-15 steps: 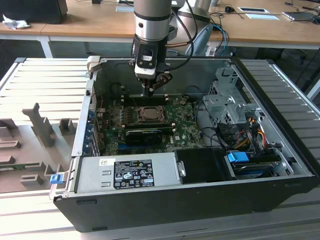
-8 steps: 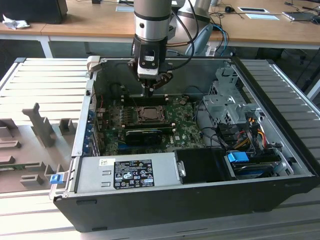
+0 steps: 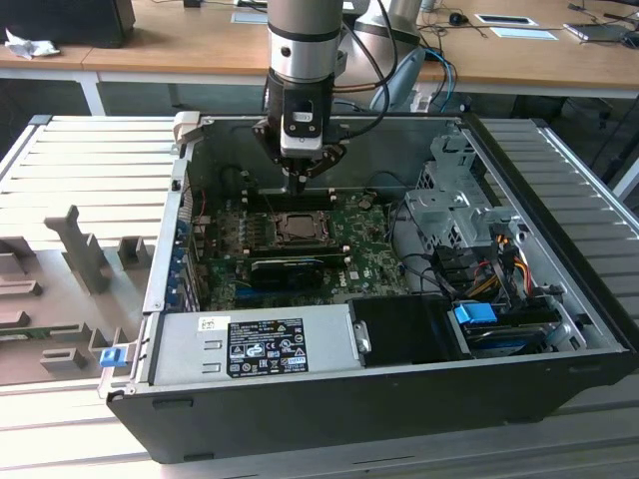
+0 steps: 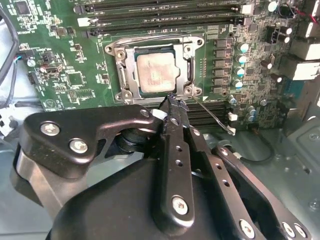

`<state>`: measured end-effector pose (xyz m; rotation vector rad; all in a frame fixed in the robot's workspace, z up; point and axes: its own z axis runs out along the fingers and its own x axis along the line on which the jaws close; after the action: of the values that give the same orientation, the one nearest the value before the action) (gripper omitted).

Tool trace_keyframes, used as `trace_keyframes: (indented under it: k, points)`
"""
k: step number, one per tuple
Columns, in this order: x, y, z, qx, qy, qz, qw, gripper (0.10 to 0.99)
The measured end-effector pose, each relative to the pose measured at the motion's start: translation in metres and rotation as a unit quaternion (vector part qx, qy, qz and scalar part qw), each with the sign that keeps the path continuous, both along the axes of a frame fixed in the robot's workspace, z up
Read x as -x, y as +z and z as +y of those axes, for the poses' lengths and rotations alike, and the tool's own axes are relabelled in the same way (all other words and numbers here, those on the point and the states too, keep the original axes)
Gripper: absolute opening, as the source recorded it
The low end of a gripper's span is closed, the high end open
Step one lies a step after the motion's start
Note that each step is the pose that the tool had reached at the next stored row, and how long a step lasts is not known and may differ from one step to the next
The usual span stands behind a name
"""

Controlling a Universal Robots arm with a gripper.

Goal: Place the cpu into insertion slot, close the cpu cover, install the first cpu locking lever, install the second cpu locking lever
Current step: 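Install the first cpu locking lever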

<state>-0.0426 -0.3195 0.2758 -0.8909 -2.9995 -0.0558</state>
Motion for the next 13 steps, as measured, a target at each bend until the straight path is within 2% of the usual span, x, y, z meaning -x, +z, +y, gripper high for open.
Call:
trace_keyframes:
  k: [4, 13]
  points:
    - [0.0, 0.0, 0.0, 0.0, 0.019, 0.0, 0.9998, 0.106]
    - [0.0, -0.0001, 0.0, 0.0, 0.064, 0.0, 0.998, 0.106]
